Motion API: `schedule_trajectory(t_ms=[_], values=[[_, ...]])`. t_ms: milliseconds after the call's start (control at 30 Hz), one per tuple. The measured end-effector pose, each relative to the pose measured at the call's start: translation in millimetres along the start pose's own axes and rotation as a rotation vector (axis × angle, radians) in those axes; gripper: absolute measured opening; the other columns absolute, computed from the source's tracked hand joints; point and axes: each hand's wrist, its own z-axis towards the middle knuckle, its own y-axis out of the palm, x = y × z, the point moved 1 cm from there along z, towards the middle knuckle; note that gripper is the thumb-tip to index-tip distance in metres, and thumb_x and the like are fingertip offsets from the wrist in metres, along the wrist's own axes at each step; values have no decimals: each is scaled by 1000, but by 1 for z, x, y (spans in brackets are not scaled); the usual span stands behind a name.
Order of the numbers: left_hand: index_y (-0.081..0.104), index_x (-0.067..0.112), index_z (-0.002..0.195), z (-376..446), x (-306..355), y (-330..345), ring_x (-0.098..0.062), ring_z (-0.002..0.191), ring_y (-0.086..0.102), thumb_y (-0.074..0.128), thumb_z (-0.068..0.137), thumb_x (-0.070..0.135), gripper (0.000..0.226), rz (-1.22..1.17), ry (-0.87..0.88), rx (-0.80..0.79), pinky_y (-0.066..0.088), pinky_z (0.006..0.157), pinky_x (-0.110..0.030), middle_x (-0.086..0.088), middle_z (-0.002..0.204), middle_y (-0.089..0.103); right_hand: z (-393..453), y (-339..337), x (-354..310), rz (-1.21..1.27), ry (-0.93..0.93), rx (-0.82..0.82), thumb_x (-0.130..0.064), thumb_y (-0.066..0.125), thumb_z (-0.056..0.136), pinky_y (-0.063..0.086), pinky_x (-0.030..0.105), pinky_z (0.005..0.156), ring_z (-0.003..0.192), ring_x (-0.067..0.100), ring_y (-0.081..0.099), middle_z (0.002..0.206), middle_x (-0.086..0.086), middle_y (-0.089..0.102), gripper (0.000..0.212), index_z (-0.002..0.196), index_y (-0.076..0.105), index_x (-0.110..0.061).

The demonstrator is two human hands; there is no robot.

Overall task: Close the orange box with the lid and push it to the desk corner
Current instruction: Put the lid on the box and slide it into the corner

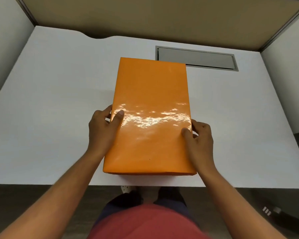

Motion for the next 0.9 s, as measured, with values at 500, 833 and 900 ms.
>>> schedule_trajectory(t_ms=[500,833,900], values=[[49,29,150,1,-24,7,-24,113,64,60,100,54,57,-37,-13,-105,56,89,-40,-4,138,57,-12,9,17,-28,70,86,-25,63,97,41,16,72,104,13,57,127,-7,56,38,134,55,-22],[53,27,151,122,23,11,-28,115,68,61,102,46,53,-202,13,-187,61,80,-38,-2,134,63,128,15,-24,-45,-124,18,-32,57,102,49,25,85,113,18,60,136,6,58,41,140,52,-17],[52,28,153,151,39,18,-29,120,66,58,104,45,52,-232,24,-211,60,82,-37,-2,146,60,163,21,-37,-55,-148,-38,-36,53,104,47,28,89,115,17,57,146,6,52,47,147,46,-19]])
